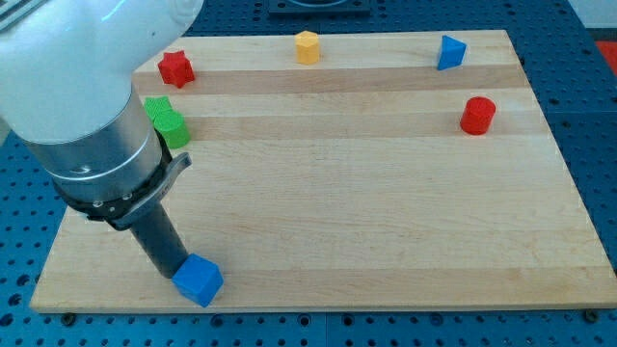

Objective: Move blue cube closer to the yellow heart

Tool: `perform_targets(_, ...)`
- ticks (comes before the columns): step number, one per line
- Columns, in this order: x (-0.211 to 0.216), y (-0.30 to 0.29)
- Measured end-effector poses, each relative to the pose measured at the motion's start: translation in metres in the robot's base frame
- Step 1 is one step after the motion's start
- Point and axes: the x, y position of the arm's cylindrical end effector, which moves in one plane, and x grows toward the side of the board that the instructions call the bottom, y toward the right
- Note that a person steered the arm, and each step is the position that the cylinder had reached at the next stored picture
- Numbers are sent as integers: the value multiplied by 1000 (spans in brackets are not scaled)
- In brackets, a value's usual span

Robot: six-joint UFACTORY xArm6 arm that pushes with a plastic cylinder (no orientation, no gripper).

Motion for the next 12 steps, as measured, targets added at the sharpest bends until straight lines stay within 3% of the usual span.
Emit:
perform_targets(2,-5,7)
perform_targets(5,-58,98)
perform_targets(6,5,111)
perform_targets(7,31,110)
perform_targets(9,34,104)
perform_targets(12,29,1)
